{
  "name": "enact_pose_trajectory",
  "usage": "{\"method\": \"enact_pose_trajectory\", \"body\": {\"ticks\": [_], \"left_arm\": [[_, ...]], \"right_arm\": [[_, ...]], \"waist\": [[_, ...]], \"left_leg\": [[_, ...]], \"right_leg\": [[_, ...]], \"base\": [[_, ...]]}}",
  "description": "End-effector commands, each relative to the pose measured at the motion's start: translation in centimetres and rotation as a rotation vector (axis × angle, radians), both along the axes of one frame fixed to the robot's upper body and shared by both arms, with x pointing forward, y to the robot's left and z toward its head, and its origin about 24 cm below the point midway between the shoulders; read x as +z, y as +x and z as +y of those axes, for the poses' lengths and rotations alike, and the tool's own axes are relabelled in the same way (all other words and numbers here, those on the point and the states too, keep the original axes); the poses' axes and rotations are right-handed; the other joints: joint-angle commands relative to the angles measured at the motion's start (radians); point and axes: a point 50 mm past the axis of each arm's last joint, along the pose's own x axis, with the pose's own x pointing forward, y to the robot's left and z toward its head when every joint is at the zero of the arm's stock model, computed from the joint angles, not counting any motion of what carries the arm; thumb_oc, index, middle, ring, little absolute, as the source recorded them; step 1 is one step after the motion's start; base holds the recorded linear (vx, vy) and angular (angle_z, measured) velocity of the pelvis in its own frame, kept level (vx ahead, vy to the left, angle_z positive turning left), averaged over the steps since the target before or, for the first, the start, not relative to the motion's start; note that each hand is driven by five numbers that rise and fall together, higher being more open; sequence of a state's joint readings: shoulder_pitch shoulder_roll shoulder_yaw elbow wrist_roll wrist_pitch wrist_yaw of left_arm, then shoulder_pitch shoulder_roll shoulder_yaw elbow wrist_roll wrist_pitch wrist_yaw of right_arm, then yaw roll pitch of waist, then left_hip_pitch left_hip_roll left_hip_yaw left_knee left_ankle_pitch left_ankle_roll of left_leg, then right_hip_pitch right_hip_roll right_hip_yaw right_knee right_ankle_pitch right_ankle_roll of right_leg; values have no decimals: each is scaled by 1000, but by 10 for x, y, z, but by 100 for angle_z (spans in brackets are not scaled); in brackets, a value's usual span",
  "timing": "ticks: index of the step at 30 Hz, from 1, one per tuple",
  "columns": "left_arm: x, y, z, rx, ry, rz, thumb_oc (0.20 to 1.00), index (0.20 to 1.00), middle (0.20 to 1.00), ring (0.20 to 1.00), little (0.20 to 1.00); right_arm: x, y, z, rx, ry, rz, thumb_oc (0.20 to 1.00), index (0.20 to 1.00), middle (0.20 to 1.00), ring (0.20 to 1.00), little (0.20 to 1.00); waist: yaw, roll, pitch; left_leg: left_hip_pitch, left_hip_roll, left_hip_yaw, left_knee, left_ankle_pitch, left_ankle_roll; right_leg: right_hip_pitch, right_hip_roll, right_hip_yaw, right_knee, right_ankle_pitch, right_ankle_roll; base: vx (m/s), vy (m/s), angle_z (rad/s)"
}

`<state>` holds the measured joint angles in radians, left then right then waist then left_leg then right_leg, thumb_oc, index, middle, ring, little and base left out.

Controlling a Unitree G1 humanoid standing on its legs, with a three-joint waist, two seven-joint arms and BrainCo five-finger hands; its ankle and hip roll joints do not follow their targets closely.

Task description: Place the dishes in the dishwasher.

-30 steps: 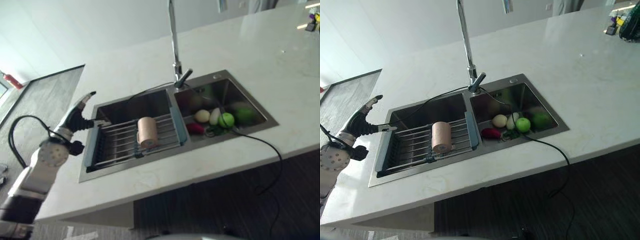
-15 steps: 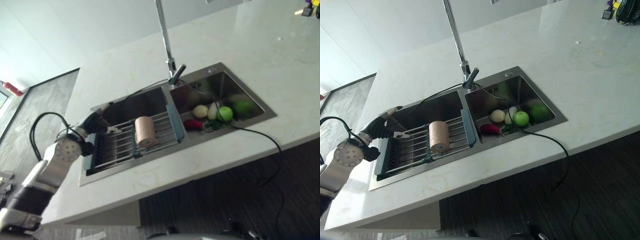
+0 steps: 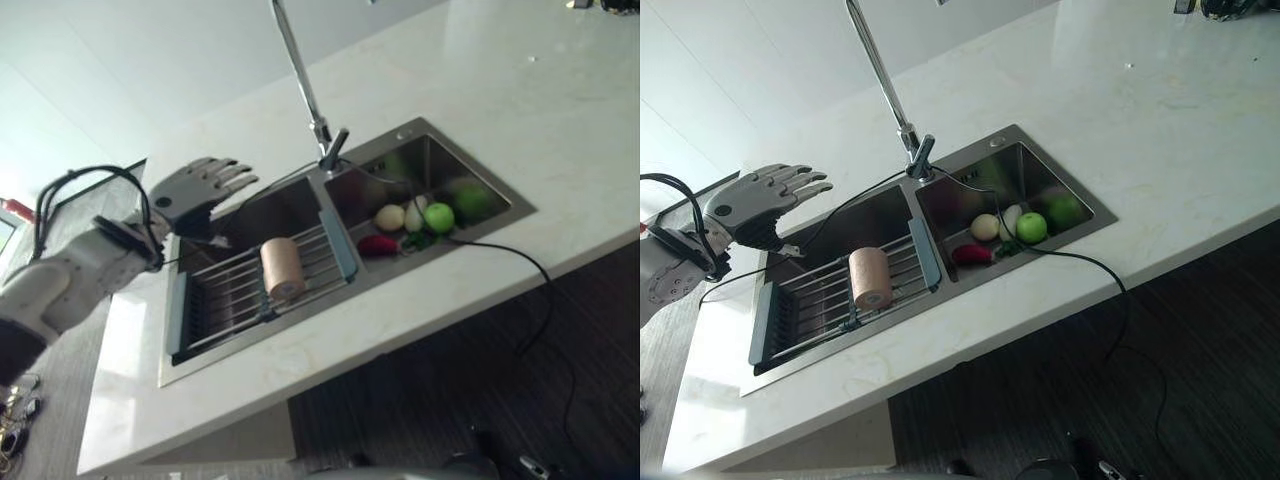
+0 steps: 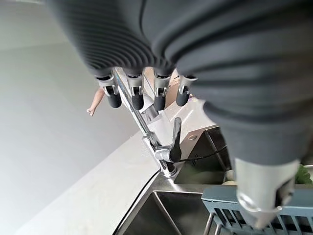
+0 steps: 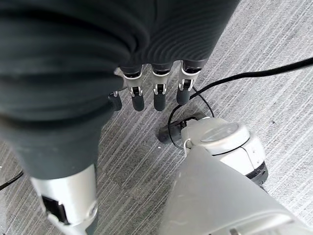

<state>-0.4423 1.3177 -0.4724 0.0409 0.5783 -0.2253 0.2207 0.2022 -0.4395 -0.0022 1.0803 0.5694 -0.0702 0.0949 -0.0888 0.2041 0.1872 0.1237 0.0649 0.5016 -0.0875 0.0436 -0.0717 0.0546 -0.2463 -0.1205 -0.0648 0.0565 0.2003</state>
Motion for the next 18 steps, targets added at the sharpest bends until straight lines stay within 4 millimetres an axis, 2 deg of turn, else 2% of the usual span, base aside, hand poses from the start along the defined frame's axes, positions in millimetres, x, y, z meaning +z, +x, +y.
{"method": "enact_pose_trajectory", "body": {"ticks": [1, 6, 18], "left_arm": [[33, 9, 8, 7, 21, -201, 1000, 1000, 1000, 1000, 1000], [41, 15, -2, -51, 67, -242, 1000, 1000, 1000, 1000, 1000], [65, 36, -8, -55, 223, -314, 1000, 1000, 1000, 1000, 1000]], "right_arm": [[3, 11, -3, 26, 1, -39, 1000, 1000, 1000, 1000, 1000], [10, 31, -6, 54, -5, -93, 1000, 1000, 1000, 1000, 1000], [20, 81, 3, 131, 23, -217, 1000, 1000, 1000, 1000, 1000]], "waist": [[-10, -32, 31], [-16, -36, 67], [-14, -80, 167]], "left_leg": [[-24, -27, -57, 44, -75, 19], [-58, -27, -60, 40, -63, 15], [-153, 10, -61, 38, -22, 2]], "right_leg": [[-51, -64, -123, 88, -5, 57], [-94, -71, -103, 97, 4, 61], [-193, -59, -74, 106, 34, 61]], "base": [[-81, 54, -15], [-105, 33, -9], [-123, -18, -10]]}}
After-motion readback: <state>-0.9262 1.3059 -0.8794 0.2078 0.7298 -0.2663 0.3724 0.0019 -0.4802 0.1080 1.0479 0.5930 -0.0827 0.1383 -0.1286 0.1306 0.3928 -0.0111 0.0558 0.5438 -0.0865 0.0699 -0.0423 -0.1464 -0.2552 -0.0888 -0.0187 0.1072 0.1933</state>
